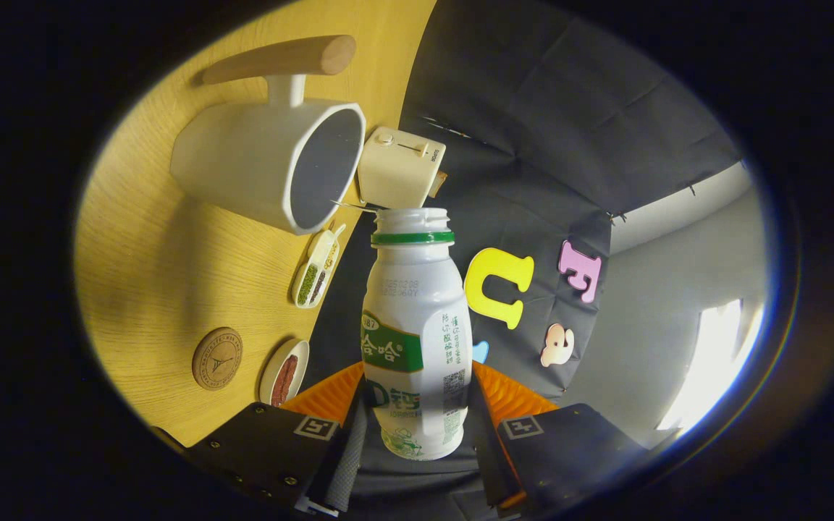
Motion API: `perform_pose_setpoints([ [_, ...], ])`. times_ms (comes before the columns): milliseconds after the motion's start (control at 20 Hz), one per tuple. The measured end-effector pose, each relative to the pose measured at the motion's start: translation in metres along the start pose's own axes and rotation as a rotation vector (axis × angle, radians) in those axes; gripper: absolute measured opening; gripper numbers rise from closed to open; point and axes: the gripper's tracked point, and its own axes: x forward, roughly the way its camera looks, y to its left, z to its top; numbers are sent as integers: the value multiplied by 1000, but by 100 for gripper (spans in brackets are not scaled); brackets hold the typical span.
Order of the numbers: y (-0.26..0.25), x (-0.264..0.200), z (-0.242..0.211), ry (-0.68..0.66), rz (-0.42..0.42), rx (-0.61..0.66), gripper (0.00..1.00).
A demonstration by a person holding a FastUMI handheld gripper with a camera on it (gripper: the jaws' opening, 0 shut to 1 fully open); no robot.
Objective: Take the bottle from table, then pour the juice into the cup, finally place the bottle on the coaster
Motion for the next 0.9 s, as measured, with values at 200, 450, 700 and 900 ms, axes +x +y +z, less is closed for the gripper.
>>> perform_pose_setpoints([
  [200, -2, 0, 1, -5, -1, -12, 67],
  [450, -9, 2, 6, -18, -8, -36, 67],
  [700, -18, 4, 10, -25, -21, -52, 67],
  [900, -22, 2, 9, -26, -39, -82, 67],
])
